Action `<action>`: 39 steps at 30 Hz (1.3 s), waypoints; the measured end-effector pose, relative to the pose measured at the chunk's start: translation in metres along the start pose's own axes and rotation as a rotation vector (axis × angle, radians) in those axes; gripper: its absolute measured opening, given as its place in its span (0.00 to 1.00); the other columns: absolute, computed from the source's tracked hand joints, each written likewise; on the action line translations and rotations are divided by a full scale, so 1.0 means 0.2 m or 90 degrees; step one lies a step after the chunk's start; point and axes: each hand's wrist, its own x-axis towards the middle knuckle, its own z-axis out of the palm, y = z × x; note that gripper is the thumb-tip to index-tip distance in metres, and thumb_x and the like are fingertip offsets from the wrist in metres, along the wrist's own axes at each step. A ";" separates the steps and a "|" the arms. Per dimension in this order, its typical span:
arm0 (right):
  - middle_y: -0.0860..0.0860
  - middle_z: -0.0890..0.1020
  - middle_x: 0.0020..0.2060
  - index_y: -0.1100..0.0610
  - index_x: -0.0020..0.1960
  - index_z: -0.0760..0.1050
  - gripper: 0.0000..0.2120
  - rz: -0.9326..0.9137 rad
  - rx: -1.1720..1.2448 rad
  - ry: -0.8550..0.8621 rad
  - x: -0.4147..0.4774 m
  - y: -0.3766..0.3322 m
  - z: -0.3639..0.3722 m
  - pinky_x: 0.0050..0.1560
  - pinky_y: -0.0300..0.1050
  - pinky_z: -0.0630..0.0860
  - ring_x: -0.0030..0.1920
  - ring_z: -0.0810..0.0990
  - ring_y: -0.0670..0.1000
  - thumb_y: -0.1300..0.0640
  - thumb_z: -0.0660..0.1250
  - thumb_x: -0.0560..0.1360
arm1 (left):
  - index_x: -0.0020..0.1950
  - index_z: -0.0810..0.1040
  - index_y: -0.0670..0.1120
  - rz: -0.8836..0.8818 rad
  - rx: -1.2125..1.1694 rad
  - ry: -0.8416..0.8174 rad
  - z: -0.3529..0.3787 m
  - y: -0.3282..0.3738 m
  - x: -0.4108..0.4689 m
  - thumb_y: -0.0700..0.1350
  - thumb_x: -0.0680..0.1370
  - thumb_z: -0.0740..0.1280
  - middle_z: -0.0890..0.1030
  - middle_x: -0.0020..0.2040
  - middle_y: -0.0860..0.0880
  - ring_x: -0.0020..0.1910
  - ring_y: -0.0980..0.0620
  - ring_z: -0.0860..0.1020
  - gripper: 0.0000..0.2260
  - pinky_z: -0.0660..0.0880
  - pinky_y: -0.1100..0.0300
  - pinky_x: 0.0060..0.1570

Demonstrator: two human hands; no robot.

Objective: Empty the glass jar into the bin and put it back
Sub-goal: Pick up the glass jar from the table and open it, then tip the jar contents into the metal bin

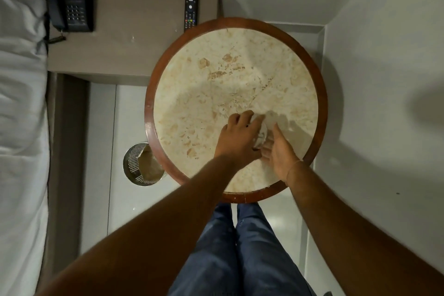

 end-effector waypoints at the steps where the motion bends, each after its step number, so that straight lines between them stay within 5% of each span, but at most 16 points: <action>1: 0.57 0.87 0.65 0.51 0.72 0.79 0.30 0.026 0.039 -0.044 -0.02 -0.01 -0.01 0.66 0.56 0.81 0.67 0.84 0.58 0.31 0.58 0.83 | 0.82 0.66 0.53 0.015 -0.004 0.007 -0.03 0.03 -0.03 0.54 0.69 0.80 0.69 0.78 0.45 0.74 0.38 0.67 0.43 0.76 0.41 0.63; 5: 0.58 0.88 0.63 0.51 0.71 0.80 0.31 0.076 0.147 -0.145 -0.10 -0.07 0.00 0.54 0.54 0.87 0.59 0.90 0.57 0.30 0.59 0.82 | 0.82 0.66 0.52 0.050 -0.003 0.041 -0.10 0.11 -0.13 0.55 0.72 0.79 0.70 0.79 0.44 0.75 0.38 0.68 0.41 0.78 0.40 0.62; 10: 0.58 0.87 0.66 0.51 0.69 0.84 0.28 0.090 0.178 -0.163 -0.10 -0.10 -0.01 0.57 0.55 0.85 0.65 0.85 0.58 0.33 0.62 0.82 | 0.84 0.64 0.53 0.042 -0.059 0.055 -0.15 0.16 -0.18 0.56 0.73 0.79 0.68 0.81 0.45 0.77 0.40 0.65 0.43 0.78 0.42 0.65; 14: 0.57 0.88 0.62 0.53 0.62 0.89 0.26 0.093 0.147 -0.158 -0.08 -0.11 0.01 0.61 0.56 0.81 0.59 0.89 0.57 0.36 0.63 0.83 | 0.84 0.64 0.54 0.010 -0.141 0.091 -0.18 0.10 -0.24 0.58 0.71 0.81 0.66 0.82 0.48 0.80 0.42 0.63 0.45 0.76 0.44 0.67; 18: 0.60 0.87 0.63 0.56 0.67 0.86 0.31 0.123 0.117 -0.172 -0.07 -0.11 0.07 0.55 0.55 0.83 0.58 0.86 0.60 0.33 0.64 0.81 | 0.83 0.64 0.56 -0.160 -0.302 0.185 -0.17 -0.08 -0.42 0.61 0.70 0.81 0.67 0.81 0.50 0.79 0.47 0.65 0.45 0.68 0.57 0.70; 21: 0.64 0.81 0.64 0.60 0.75 0.78 0.36 0.124 0.050 -0.204 -0.02 -0.05 0.18 0.44 0.52 0.84 0.57 0.83 0.64 0.33 0.66 0.80 | 0.81 0.66 0.57 -0.278 -0.336 0.233 -0.04 -0.29 -0.68 0.64 0.70 0.80 0.70 0.78 0.53 0.77 0.49 0.70 0.44 0.75 0.49 0.72; 24: 0.65 0.81 0.64 0.62 0.76 0.77 0.39 0.115 -0.060 -0.188 0.07 0.03 0.35 0.53 0.56 0.82 0.63 0.80 0.67 0.35 0.71 0.76 | 0.78 0.70 0.59 -0.382 -0.424 0.346 0.09 -0.46 -0.95 0.66 0.68 0.79 0.72 0.76 0.58 0.74 0.53 0.72 0.41 0.76 0.45 0.70; 27: 0.63 0.84 0.62 0.58 0.70 0.82 0.35 0.079 -0.126 -0.224 0.13 0.14 0.50 0.59 0.58 0.78 0.59 0.83 0.64 0.34 0.73 0.73 | 0.78 0.70 0.59 -0.449 -0.413 0.350 0.25 -0.56 -1.14 0.64 0.68 0.81 0.72 0.77 0.57 0.74 0.53 0.71 0.41 0.74 0.44 0.72; 32: 0.61 0.87 0.60 0.57 0.69 0.82 0.31 0.015 -0.243 -0.221 0.12 0.45 0.82 0.40 0.46 0.83 0.56 0.85 0.58 0.34 0.63 0.81 | 0.79 0.69 0.59 -0.558 -0.459 0.375 0.52 -0.64 -1.38 0.59 0.70 0.83 0.71 0.77 0.57 0.75 0.53 0.70 0.40 0.72 0.49 0.74; 34: 0.56 0.88 0.56 0.53 0.66 0.83 0.27 -0.023 -0.313 -0.229 0.11 0.60 0.96 0.50 0.48 0.84 0.54 0.86 0.54 0.34 0.61 0.82 | 0.79 0.69 0.60 -0.605 -0.487 0.392 0.62 -0.66 -1.48 0.59 0.70 0.82 0.70 0.77 0.58 0.76 0.54 0.70 0.40 0.71 0.55 0.74; 37: 0.53 0.82 0.71 0.48 0.77 0.76 0.42 -0.063 -0.428 -0.232 0.11 0.78 1.13 0.72 0.57 0.76 0.70 0.80 0.54 0.23 0.64 0.71 | 0.79 0.68 0.62 -0.651 -0.535 0.418 0.74 -0.66 -1.56 0.60 0.72 0.81 0.69 0.76 0.61 0.75 0.55 0.69 0.38 0.70 0.64 0.68; 39: 0.50 0.80 0.74 0.43 0.78 0.74 0.46 -0.133 -0.475 -0.220 0.18 0.88 1.23 0.76 0.58 0.74 0.72 0.78 0.53 0.19 0.65 0.68 | 0.78 0.66 0.64 -0.674 -0.565 0.434 0.80 -0.67 -1.60 0.62 0.72 0.79 0.68 0.76 0.63 0.75 0.57 0.69 0.38 0.75 0.61 0.66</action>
